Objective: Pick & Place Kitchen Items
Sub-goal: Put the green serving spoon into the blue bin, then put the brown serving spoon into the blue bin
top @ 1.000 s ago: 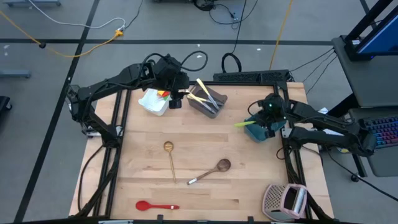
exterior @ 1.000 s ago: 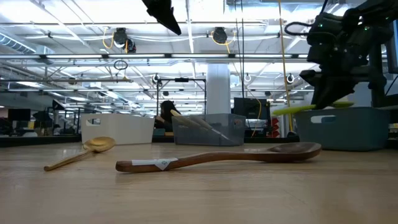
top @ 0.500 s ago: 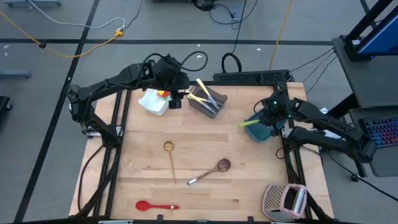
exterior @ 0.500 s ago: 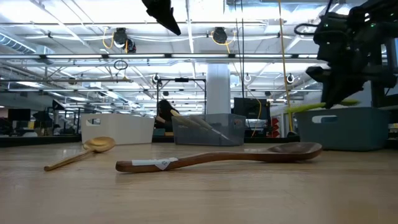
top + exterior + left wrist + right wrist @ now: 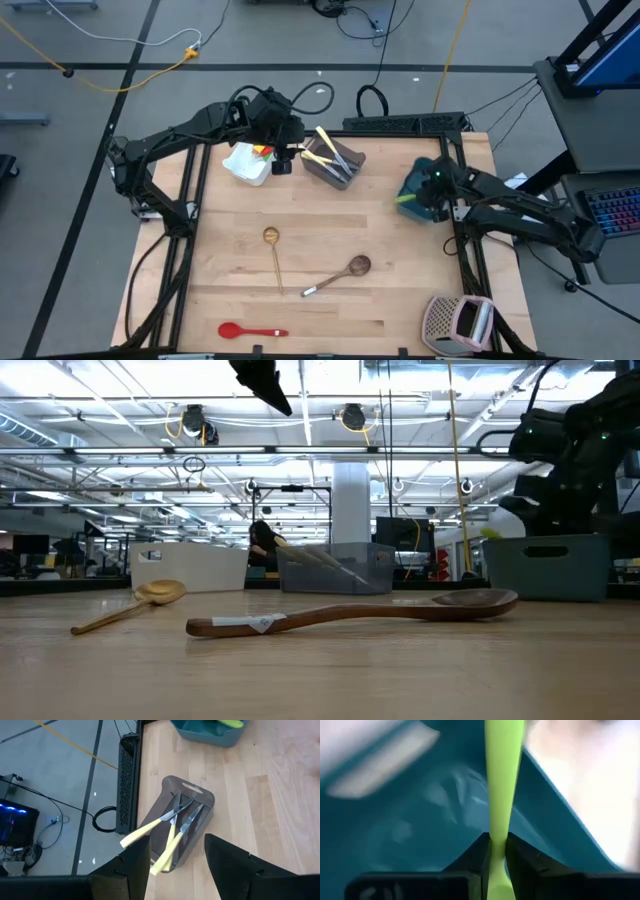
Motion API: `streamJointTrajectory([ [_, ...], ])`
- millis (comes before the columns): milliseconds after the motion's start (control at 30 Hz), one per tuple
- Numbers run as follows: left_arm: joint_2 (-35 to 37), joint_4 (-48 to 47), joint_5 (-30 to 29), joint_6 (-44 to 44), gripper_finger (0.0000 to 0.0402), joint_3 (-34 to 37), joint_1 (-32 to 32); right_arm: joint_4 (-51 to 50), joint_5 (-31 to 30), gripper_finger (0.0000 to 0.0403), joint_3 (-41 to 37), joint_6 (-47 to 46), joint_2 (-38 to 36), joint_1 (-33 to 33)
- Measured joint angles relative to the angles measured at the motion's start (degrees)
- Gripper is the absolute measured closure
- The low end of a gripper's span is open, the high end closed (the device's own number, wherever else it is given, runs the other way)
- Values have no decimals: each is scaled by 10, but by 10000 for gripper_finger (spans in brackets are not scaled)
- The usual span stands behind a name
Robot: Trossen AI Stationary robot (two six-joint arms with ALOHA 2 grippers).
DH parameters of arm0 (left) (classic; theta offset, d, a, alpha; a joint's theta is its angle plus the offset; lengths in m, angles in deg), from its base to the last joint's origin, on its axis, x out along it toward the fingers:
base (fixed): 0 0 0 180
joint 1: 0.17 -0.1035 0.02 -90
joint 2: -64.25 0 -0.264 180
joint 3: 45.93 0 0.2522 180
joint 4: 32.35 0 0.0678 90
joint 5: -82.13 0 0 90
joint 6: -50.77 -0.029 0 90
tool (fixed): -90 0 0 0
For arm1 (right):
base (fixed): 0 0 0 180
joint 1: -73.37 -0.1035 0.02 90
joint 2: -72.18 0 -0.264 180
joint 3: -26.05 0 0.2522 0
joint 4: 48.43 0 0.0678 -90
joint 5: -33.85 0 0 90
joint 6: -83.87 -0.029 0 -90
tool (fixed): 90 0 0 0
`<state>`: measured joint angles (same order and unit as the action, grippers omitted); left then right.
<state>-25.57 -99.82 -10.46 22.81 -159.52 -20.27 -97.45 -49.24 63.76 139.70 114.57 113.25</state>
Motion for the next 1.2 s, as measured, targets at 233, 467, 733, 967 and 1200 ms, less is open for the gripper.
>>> streamJointTrajectory([
  [233, 0, 0, 0, -2, 211, 0, 0, 11, -56, 353, -1, -15, -7, 1],
  [467, 0, -1, 0, -1, 211, 0, 0, 38, -85, 351, -1, -29, -28, 0],
  [733, 0, -8, 0, 12, 210, 0, 0, 40, -106, 351, -1, -41, -37, 0],
  [967, 0, -16, 0, 12, 210, 0, 0, 38, -114, 348, -1, -38, -37, 0],
  [1200, 0, -19, 0, 15, 210, 0, 0, 39, -113, 304, -1, -41, -37, -2],
])
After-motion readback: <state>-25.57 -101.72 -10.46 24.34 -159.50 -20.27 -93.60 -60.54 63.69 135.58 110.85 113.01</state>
